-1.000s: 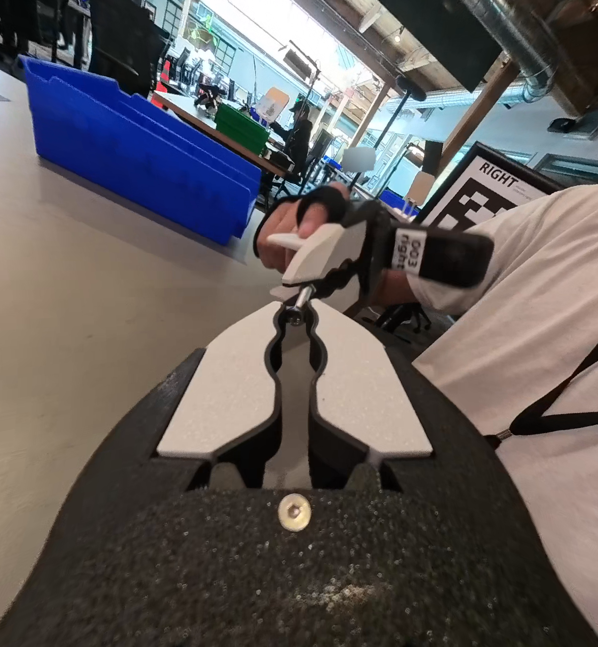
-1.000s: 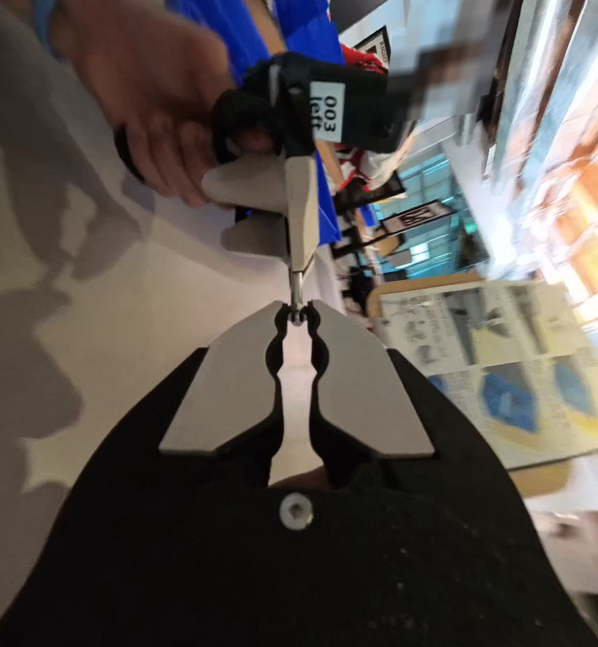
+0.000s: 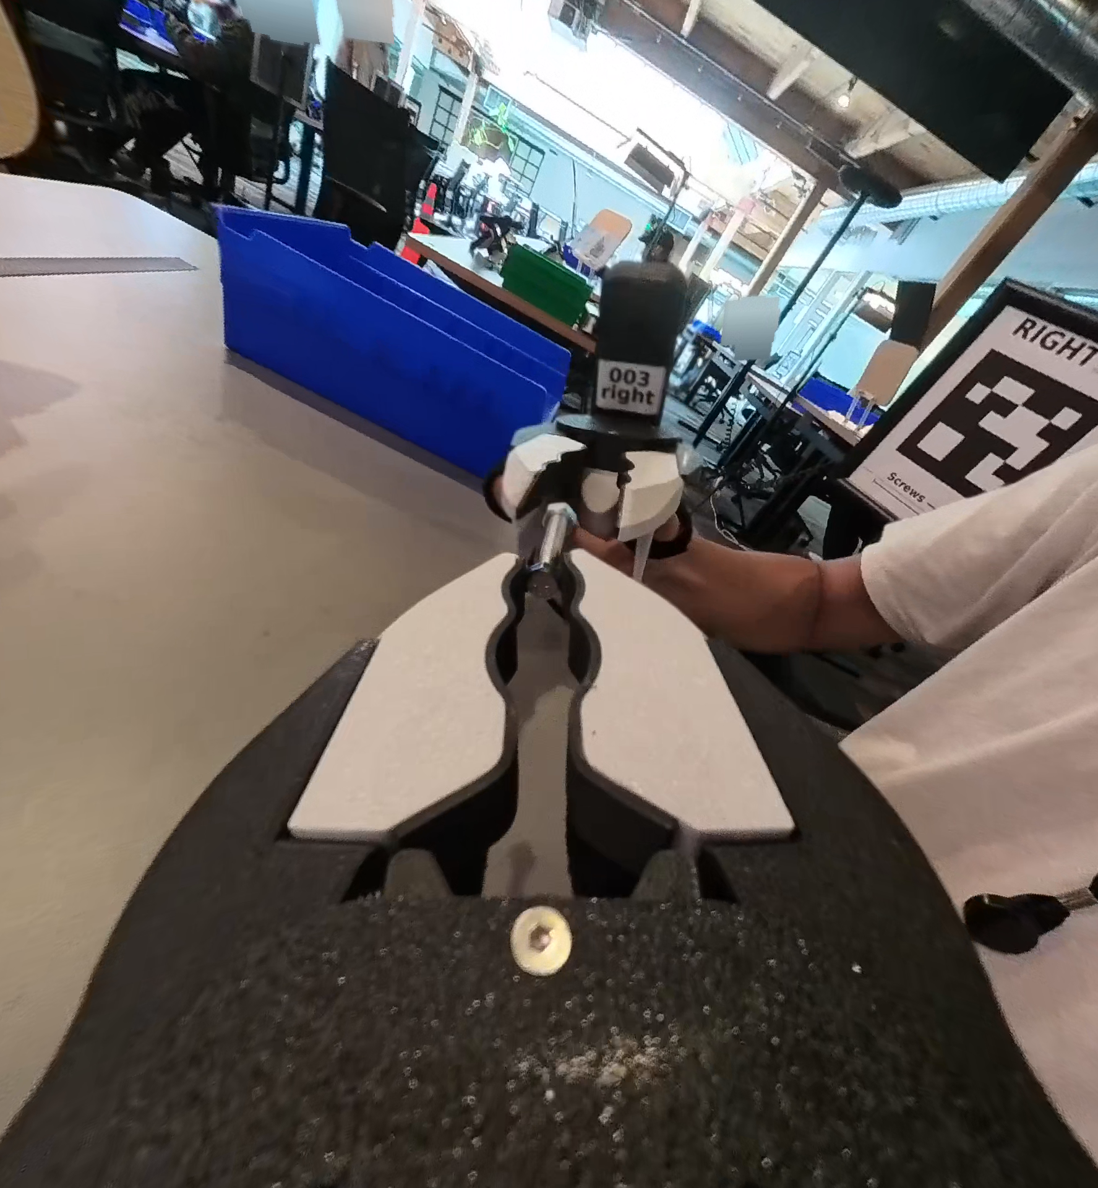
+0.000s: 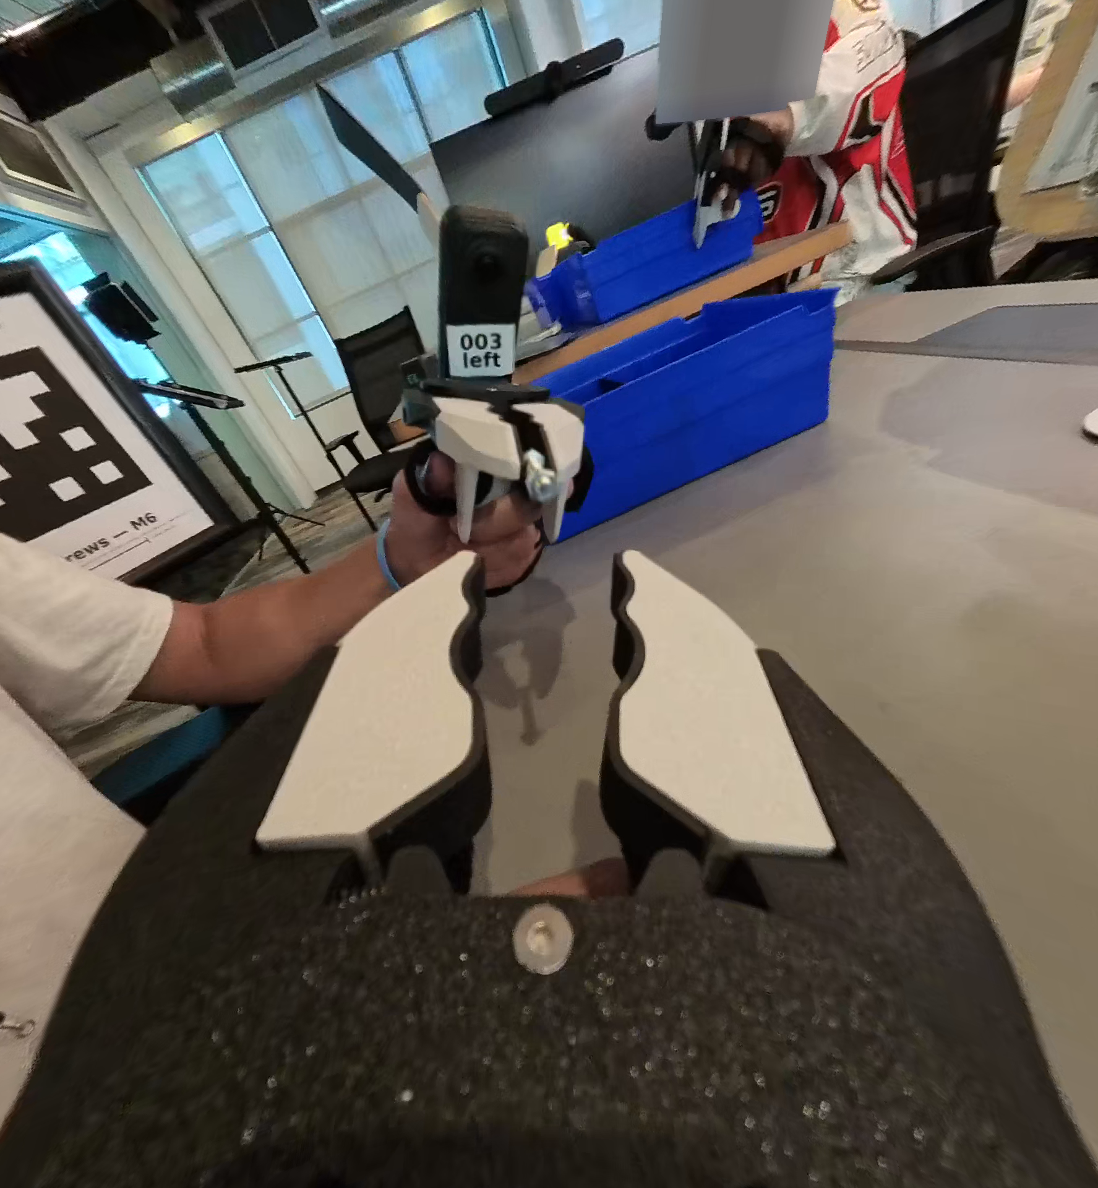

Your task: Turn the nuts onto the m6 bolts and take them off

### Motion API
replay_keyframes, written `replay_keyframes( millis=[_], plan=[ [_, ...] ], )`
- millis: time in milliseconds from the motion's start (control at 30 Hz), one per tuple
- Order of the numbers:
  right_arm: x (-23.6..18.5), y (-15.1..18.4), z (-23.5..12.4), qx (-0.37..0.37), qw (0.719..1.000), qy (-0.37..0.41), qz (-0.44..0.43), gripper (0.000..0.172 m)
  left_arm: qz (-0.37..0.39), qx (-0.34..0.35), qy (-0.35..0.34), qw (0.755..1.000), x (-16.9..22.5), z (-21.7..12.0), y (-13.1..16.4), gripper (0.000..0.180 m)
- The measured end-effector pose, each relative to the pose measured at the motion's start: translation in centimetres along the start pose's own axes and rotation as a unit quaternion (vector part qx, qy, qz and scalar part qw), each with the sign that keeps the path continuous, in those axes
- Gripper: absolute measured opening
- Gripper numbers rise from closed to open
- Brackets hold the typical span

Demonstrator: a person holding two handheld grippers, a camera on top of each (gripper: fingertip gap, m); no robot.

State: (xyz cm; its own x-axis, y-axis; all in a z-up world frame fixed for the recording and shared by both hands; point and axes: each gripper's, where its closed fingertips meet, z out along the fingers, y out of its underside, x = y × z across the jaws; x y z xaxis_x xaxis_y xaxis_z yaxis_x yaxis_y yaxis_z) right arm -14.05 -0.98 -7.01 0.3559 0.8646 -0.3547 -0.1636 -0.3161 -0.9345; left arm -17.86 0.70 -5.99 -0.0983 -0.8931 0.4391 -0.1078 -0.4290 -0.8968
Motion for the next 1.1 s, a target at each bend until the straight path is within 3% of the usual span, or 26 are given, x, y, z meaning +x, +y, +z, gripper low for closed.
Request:
replay_keyframes(
  millis=[233, 267, 300, 467, 533, 600, 767, 900, 1033, 1100],
  plan=[
    [-1.0, 0.6, 1.2, -0.017, 0.999, -0.006, -0.045, 0.032, 0.009, -0.032, 0.012, 0.999, 0.9, 1.5, 1.3, 0.010],
    [-1.1, 0.6, 1.2, -0.018, 0.999, -0.009, -0.046, 0.028, 0.009, -0.035, 0.015, 0.999, 1.0, 1.7, 1.5, 0.010],
    [-1.1, 0.7, 1.1, -0.022, 0.999, -0.010, -0.047, 0.011, 0.009, -0.040, 0.017, 0.999, 1.1, 1.8, 1.7, 0.010],
    [-1.1, 0.6, 0.7, -0.023, 0.998, -0.005, -0.062, 0.010, 0.017, -0.049, 0.011, 0.999, 1.1, 2.3, 2.2, 0.012],
    [-0.7, 0.7, 0.5, -0.024, 0.998, 0.008, -0.063, 0.010, 0.025, -0.050, -0.003, 0.998, 1.0, 2.2, 2.3, 0.048],
    [-0.4, 0.7, 0.1, -0.025, 0.997, 0.020, -0.065, 0.010, 0.033, -0.030, -0.021, 0.999, 1.2, 1.9, 1.7, 0.070],
    [0.5, -0.4, -2.3, -0.022, 0.992, 0.092, -0.082, 0.010, 0.085, 0.009, -0.192, 0.978, -1.2, 0.0, 2.1, 0.086],
    [0.4, -6.7, -9.0, -0.032, 0.956, 0.239, -0.166, 0.010, 0.084, 0.060, -0.255, 0.961, -2.3, -1.1, 2.1, 0.088],
    [2.8, -13.4, -22.0, -0.063, 0.870, 0.449, -0.195, 0.010, 0.068, 0.080, -0.268, 0.958, -2.8, -1.6, 1.7, 0.095],
    [5.6, -12.9, -27.5, -0.133, 0.840, 0.505, -0.150, 0.010, 0.075, 0.090, -0.274, 0.955, -2.8, -2.1, 1.3, 0.094]
  ],
)
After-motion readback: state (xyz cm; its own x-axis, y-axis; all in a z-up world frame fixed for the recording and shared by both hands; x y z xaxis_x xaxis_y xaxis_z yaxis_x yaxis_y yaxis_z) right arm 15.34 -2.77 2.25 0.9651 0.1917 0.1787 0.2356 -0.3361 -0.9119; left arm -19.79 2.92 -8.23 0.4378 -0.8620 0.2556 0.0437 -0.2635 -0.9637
